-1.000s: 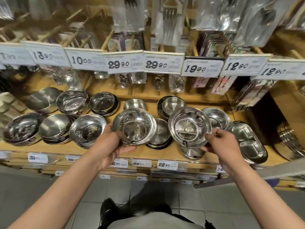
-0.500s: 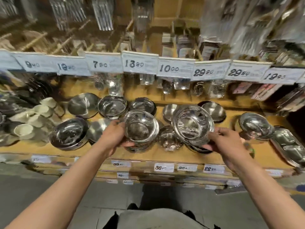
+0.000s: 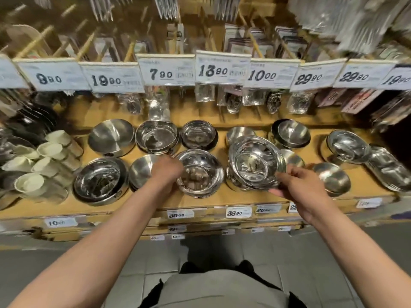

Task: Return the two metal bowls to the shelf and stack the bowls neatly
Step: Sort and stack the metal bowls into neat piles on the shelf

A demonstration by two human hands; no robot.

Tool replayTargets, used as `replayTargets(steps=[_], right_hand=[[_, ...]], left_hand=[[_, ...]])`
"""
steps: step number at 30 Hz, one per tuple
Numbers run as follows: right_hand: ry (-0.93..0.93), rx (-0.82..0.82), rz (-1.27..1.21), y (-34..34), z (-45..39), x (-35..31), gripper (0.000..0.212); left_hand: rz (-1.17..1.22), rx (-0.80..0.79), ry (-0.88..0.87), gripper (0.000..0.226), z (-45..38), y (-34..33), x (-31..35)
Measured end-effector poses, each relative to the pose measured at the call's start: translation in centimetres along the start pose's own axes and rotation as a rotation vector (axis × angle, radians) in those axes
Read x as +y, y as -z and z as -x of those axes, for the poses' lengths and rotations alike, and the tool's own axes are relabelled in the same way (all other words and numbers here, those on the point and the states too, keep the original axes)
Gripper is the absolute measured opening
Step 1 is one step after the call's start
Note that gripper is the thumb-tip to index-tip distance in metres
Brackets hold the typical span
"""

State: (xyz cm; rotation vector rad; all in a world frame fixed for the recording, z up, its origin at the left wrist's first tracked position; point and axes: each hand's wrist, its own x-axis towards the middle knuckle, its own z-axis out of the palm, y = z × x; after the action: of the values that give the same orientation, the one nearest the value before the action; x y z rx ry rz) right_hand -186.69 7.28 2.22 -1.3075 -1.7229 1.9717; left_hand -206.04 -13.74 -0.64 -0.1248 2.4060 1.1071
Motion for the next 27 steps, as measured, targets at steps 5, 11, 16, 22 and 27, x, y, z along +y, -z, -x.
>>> replayTargets(steps=[5, 11, 16, 22, 27], right_hand=[[-0.021, 0.011, -0.026, -0.6, -0.3, 0.3, 0.030], [-0.034, -0.001, -0.031, -1.9, -1.2, 0.5, 0.027], [-0.052, -0.015, -0.043, -2.8, -1.9, 0.7, 0.022], [-0.067, -0.017, -0.053, -3.4, -2.2, 0.7, 0.013], [-0.083, -0.021, -0.043, -3.9, -2.3, 0.9, 0.017]], left_hand=[[0.069, -0.033, 0.027, 0.019, -1.1, 0.3, 0.0], [0.121, -0.111, 0.121, 0.003, -1.6, 0.2, 1.0], [0.176, -0.188, 0.149, 0.035, -2.1, -0.6, 0.8], [0.047, -0.136, 0.112, 0.032, -2.6, -1.3, -0.4], [-0.394, -0.037, -0.011, 0.016, -2.7, -0.5, -0.3]])
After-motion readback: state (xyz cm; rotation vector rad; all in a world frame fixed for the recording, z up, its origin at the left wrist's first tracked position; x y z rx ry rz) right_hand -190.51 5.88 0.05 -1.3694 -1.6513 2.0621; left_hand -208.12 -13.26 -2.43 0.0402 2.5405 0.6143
